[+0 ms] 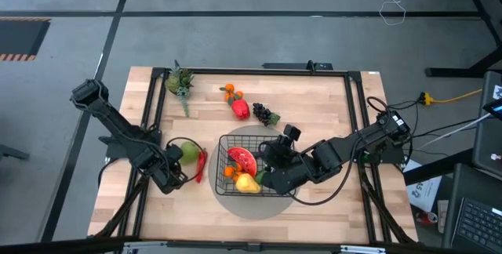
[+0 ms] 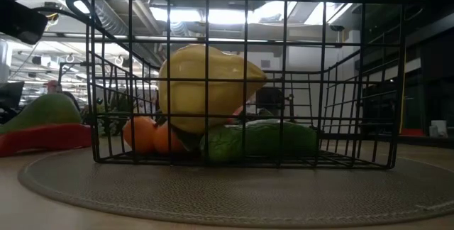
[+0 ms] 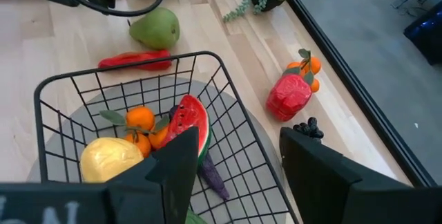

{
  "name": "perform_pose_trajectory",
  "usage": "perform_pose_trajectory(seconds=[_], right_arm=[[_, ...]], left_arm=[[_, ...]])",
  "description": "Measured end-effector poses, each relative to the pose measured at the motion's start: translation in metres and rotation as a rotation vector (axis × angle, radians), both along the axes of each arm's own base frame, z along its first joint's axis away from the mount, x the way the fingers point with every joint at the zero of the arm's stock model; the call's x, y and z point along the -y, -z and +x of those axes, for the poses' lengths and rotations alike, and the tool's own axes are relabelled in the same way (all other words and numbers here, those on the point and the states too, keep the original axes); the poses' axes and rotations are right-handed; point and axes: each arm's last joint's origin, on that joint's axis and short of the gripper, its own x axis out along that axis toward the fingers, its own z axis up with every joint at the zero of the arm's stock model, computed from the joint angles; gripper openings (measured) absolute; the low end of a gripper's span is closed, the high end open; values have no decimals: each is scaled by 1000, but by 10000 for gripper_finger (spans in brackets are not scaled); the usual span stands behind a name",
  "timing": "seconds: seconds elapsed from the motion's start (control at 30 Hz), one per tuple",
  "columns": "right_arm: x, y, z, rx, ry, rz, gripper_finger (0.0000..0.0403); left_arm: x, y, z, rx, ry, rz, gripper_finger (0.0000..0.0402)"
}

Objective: Build produce basket
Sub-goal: Put the green pear into the black wire basket

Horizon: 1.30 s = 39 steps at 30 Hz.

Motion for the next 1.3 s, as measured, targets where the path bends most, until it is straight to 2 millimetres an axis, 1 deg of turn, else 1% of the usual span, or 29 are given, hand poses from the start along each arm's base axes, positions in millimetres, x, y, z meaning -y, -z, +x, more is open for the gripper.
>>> perform_pose_trajectory(seconds=[0.33, 0.57, 0.77, 0.97, 1.1, 1.3], right_arm=[[0, 2, -2, -33, -10, 8, 204], [1, 2, -3, -48, -13, 5, 204], [1, 3, -4, -63, -19, 11, 204], [1, 3, -4, -66, -19, 10, 204], [1, 4, -5, -79, -20, 6, 204], [-3, 4, -7, -79, -32, 6, 204]], left_arm=[[-2, 0, 1, 50, -10, 64, 87], [-4, 1, 0, 29, -10, 89, 87], [0, 15, 3, -39, -5, 156, 87], [3, 29, 8, -84, 49, 244, 87], [5, 35, 10, -113, 96, 276, 87], [7, 44, 12, -134, 101, 302, 87]])
